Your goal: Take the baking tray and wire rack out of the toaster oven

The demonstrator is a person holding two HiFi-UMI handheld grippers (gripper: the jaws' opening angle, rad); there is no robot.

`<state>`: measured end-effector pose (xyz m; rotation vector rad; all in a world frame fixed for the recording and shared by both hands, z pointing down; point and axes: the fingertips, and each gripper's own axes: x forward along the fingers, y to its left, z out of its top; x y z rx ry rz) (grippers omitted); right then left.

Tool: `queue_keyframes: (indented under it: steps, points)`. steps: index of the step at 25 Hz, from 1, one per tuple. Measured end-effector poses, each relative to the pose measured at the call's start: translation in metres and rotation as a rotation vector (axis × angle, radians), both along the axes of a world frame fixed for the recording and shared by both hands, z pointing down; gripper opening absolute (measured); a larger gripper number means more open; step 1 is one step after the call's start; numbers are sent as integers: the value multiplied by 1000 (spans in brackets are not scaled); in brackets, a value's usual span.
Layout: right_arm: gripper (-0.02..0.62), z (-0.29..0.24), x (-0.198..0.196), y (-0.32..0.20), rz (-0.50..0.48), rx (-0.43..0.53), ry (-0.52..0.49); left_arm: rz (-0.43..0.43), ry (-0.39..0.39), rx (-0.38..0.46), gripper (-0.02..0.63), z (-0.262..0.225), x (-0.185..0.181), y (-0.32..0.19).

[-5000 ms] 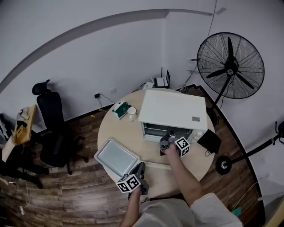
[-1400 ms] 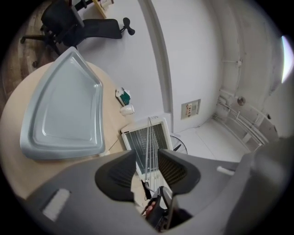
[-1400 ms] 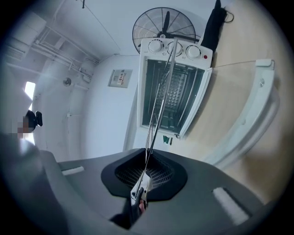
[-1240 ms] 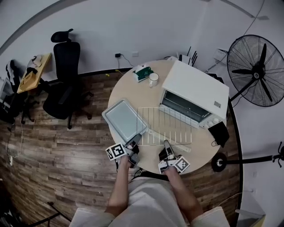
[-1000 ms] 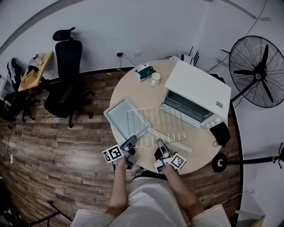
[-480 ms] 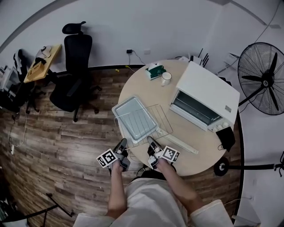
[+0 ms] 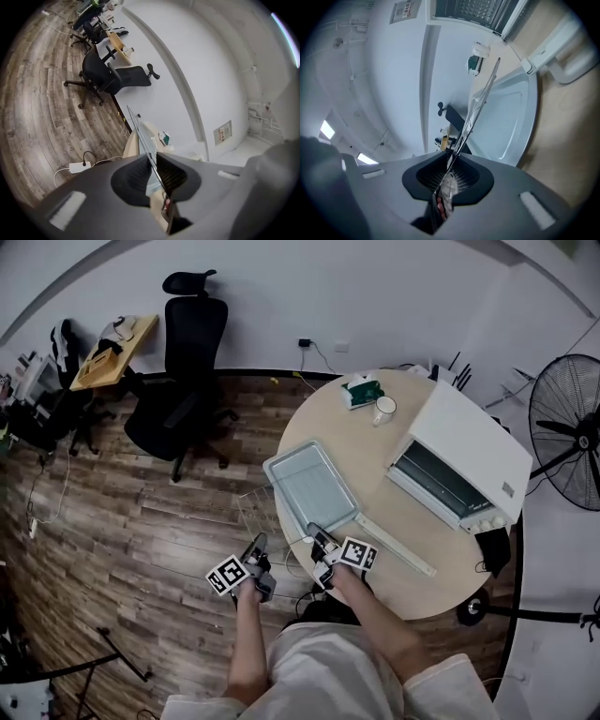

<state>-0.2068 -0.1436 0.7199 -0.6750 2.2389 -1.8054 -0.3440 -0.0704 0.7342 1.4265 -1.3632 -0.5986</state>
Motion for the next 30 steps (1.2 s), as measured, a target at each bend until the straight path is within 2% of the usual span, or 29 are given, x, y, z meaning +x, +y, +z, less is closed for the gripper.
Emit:
queue_keyframes:
  steps: [7, 12, 15, 19, 23, 27, 30]
  points:
    - [22, 6, -16, -16, -29, 17, 32, 0, -6, -1, 91, 11, -14, -15]
    - [21, 16, -22, -25, -19, -42, 27, -1, -20, -20, 92, 14, -21, -25]
    - [23, 25, -24, -25, -45, -97, 46, -9, -40, -29, 91, 17, -25, -30]
    - [65, 44, -30, -7, -167, -215, 96, -17, -70, -53, 83, 20, -29, -35]
    - [94, 45, -37, 26, -339, -284, 77, -27, -81, -73, 69, 25, -28, -39]
    - [107, 25, -42, 67, -497, -238, 31, -28, -74, -87, 71, 34, -23, -44]
    - [107, 12, -36, 85, -528, -193, 2, -27, -69, -112, 74, 45, -23, -43]
